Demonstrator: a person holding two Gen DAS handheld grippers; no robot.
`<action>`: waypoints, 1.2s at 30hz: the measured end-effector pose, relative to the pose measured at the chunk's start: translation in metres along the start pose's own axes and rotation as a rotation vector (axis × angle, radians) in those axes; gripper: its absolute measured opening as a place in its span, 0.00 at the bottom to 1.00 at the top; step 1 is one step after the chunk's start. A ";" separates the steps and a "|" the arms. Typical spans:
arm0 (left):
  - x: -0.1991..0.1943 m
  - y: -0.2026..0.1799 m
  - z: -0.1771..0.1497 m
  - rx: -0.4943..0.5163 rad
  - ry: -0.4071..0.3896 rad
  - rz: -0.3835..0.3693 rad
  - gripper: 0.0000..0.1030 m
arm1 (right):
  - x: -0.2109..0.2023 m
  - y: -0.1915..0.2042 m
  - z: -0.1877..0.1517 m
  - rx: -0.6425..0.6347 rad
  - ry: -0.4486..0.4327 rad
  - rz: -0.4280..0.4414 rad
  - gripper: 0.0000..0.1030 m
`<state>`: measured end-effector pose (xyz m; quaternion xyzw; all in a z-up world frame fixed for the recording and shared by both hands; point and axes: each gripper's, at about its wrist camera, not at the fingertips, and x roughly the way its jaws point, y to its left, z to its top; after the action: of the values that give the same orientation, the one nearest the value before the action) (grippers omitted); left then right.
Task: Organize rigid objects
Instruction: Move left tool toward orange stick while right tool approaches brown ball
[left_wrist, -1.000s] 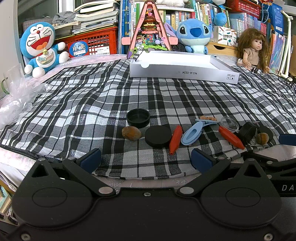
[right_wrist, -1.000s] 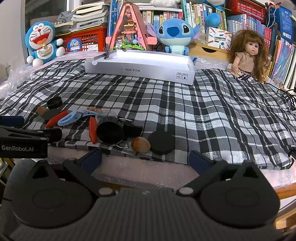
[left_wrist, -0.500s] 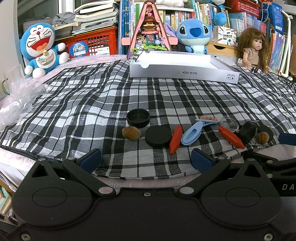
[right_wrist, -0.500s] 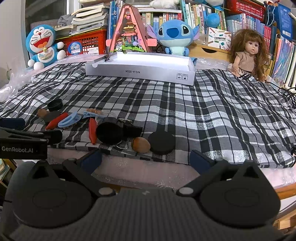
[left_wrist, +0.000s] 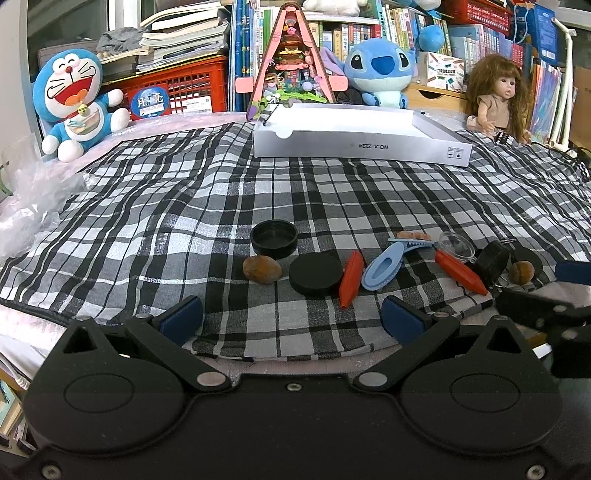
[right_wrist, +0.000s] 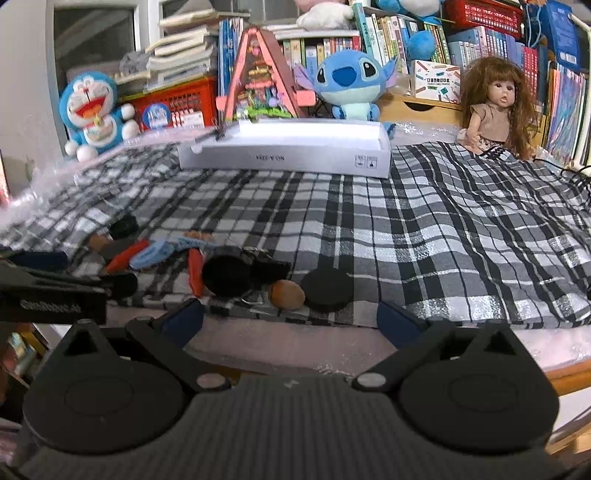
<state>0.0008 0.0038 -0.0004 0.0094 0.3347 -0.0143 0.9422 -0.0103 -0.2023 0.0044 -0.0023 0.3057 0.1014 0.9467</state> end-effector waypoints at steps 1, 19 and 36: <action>0.000 0.000 0.000 -0.001 -0.001 0.000 1.00 | -0.002 -0.001 0.000 0.007 -0.011 0.005 1.00; -0.019 0.009 0.002 -0.061 -0.079 -0.073 0.46 | -0.012 -0.001 0.004 0.011 -0.054 -0.002 0.49; -0.013 -0.019 0.004 0.068 -0.112 -0.117 0.18 | 0.004 0.010 0.005 -0.067 -0.070 -0.040 0.31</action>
<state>-0.0074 -0.0153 0.0101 0.0210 0.2806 -0.0812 0.9562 -0.0057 -0.1911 0.0068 -0.0367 0.2686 0.0929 0.9581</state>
